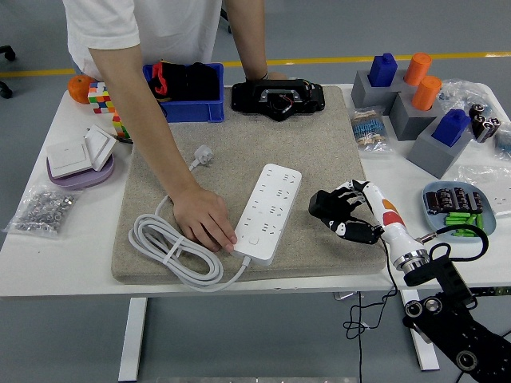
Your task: Press the white button,pick up the black plug,place it near the board,insert it into the board
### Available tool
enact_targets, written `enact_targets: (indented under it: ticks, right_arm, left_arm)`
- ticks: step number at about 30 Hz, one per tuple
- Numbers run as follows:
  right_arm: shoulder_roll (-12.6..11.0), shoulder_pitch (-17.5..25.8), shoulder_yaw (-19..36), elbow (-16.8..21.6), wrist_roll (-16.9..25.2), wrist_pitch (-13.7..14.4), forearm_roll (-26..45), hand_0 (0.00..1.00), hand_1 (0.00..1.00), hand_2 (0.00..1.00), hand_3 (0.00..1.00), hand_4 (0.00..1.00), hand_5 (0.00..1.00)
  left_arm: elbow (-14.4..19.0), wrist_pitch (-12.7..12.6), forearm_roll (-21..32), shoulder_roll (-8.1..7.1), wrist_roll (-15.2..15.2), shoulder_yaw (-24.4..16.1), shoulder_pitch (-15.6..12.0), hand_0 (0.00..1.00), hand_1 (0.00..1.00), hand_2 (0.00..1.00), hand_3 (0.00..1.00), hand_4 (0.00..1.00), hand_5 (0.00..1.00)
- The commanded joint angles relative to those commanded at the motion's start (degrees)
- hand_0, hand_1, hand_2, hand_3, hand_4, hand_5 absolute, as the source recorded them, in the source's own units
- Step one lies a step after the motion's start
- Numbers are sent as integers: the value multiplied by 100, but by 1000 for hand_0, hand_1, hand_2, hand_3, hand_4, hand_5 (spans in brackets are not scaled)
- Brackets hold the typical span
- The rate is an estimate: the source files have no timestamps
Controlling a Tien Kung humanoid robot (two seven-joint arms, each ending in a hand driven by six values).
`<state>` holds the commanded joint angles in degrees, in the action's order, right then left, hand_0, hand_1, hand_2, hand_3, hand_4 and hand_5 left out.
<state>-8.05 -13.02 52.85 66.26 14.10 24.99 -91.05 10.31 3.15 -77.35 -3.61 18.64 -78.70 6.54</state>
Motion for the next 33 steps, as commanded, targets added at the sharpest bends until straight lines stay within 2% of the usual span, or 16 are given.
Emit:
enact_targets:
  ticks: [6, 13, 17, 24, 33]
  right_arm:
    - [51, -191, -111, -10, 74, 68, 55, 327, 235, 293, 468, 772, 2]
    - [210, -697, -633, -313, 257, 208, 266, 335, 236, 294, 474, 744, 2]
    - [336, -857, -776, -549, 326, 261, 344, 337, 237, 293, 475, 732, 2]
    - [616, -957, -699, -954, 448, 372, 298, 338, 237, 296, 475, 734, 2]
    - [785, -1184, -688, -1424, 567, 448, 301, 340, 237, 294, 475, 734, 2]
  left_arm:
    - [0, -1, 31, 3, -2, 11, -6, 707, 663, 584, 678, 658, 272]
    - [0, -2, 166, -43, 8, 115, 103, 708, 663, 584, 678, 659, 272]
    - [0, -6, 94, -86, 20, 39, 125, 708, 663, 584, 679, 659, 272]
    - [0, 12, 73, -45, 25, 54, 38, 708, 663, 584, 679, 659, 272]
    - [0, 11, 17, -55, 33, 31, 29, 708, 663, 584, 679, 659, 272]
